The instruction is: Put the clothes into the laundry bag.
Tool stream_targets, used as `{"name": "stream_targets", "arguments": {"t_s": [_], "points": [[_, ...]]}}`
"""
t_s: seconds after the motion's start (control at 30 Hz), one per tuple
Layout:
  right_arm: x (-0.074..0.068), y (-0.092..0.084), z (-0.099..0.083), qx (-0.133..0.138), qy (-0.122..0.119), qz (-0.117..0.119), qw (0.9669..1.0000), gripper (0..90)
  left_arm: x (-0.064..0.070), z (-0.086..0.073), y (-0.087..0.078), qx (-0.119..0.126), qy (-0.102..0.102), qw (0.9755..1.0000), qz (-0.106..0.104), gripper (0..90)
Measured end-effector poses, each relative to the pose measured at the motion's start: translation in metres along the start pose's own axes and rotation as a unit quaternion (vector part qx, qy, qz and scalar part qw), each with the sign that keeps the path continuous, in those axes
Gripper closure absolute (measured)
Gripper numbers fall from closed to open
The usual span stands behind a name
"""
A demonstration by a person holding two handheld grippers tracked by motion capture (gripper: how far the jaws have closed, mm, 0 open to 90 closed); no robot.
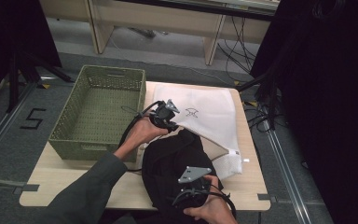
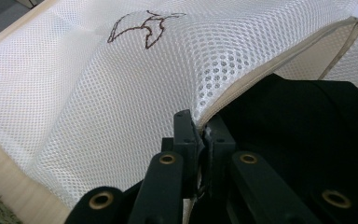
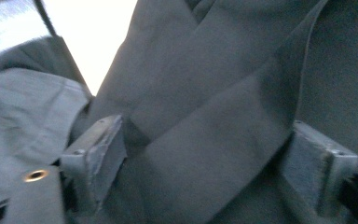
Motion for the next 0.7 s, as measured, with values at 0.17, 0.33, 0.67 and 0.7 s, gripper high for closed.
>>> {"name": "stream_targets", "arguments": {"t_s": [0.17,0.33,0.67,0.7], "points": [[0.001,0.018,-0.001,-0.041,-0.01,-0.008,0.9991,19.9,0.003,-0.001,0.001,-0.005,0.005,1.0,-0.005,85.7],[0.012,0.023,-0.006,-0.061,-0.04,-0.008,0.9973,73.2,0.006,-0.001,0.001,-0.014,0.013,0.9997,-0.012,86.1],[0.053,0.012,0.016,0.012,-0.007,-0.053,0.9985,85.7,0.014,-0.002,0.0,-0.024,0.028,0.999,-0.023,86.9],[0.059,0.012,0.018,0.029,0.004,-0.067,0.9973,85.8,0.014,-0.002,-0.002,-0.03,0.036,0.9986,-0.023,86.9]]}}
Point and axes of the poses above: each handheld gripper's, and its own axes: y roughly forward along the jaws, z roughly out of its top, x roughly to its right, the point moved 1 cm from there along y, roughly forward along the jaws, and after that the axes turned 10 degrees about -z, right-handed, at the moved point
